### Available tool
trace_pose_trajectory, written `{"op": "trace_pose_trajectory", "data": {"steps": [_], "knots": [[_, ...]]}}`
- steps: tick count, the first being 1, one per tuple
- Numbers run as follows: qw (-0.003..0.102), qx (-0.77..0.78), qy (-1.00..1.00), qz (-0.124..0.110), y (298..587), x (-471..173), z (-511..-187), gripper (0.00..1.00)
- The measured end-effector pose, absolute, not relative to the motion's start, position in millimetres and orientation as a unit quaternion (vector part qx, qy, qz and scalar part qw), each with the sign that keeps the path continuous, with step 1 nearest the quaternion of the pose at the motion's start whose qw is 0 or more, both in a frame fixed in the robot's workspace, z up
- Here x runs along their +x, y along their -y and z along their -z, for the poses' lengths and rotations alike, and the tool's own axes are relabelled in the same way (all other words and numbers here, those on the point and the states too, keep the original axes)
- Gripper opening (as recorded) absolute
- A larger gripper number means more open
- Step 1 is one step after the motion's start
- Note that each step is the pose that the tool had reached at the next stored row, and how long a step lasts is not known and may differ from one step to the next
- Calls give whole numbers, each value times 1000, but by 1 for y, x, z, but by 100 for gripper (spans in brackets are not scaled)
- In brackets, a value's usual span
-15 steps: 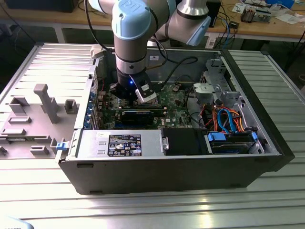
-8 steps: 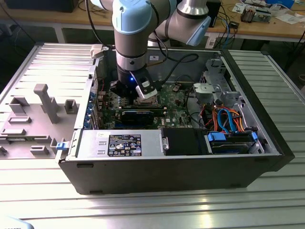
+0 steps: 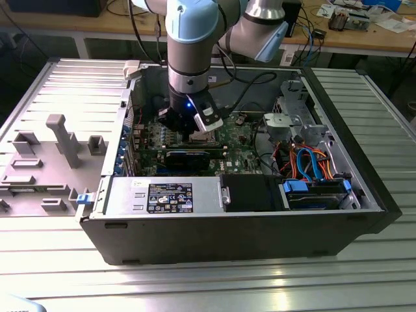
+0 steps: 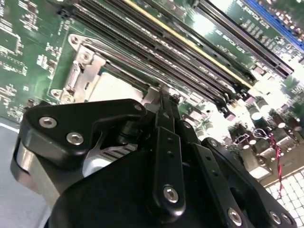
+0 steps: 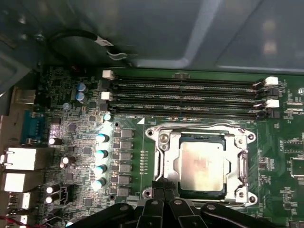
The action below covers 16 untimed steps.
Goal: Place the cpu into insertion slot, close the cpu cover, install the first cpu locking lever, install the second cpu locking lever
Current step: 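Install the second cpu locking lever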
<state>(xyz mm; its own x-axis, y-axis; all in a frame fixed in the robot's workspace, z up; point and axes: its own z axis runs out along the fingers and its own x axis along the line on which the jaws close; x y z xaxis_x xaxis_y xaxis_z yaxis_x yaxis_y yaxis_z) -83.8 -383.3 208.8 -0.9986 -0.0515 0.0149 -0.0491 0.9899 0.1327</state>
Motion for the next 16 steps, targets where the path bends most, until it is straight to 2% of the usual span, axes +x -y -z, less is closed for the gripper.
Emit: {"op": "trace_pose_trajectory", "data": {"steps": [7,16], "knots": [[16,25,998,59,376,-60,-209,11],[17,24,999,14,354,-50,-213,11]]}}
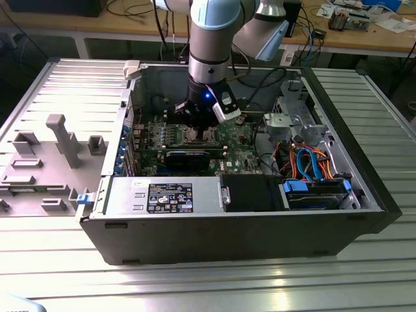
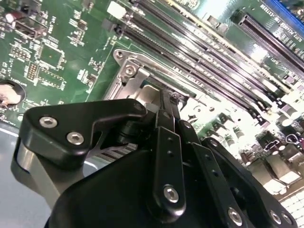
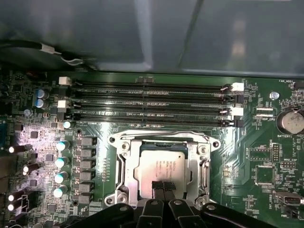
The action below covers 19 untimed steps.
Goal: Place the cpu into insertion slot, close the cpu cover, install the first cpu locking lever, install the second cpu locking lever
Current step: 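Install the second cpu locking lever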
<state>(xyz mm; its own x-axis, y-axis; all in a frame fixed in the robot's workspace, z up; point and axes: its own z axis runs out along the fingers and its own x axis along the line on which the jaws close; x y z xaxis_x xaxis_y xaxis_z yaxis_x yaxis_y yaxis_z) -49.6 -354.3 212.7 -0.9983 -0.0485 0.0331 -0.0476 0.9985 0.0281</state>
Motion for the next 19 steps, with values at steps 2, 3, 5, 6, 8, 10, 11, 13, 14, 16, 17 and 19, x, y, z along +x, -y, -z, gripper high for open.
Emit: {"op": "trace_pose_trajectory", "data": {"steps": [2,3,5,6,8,10,11,13,14,16,17,19], "knots": [[17,24,1000,10,353,-50,-218,11],[17,24,1000,9,352,-50,-222,11],[17,24,1000,8,351,-50,-229,11],[17,24,1000,7,351,-50,-232,11],[17,24,1000,6,351,-50,-240,11],[17,24,1000,6,351,-50,-246,11],[17,24,1000,6,351,-50,-248,11],[17,24,1000,6,351,-50,-250,11],[17,24,1000,6,351,-50,-250,11],[17,24,1000,6,351,-50,-250,11],[17,24,1000,6,351,-50,-250,11],[17,24,1000,6,351,-50,-250,11]]}}
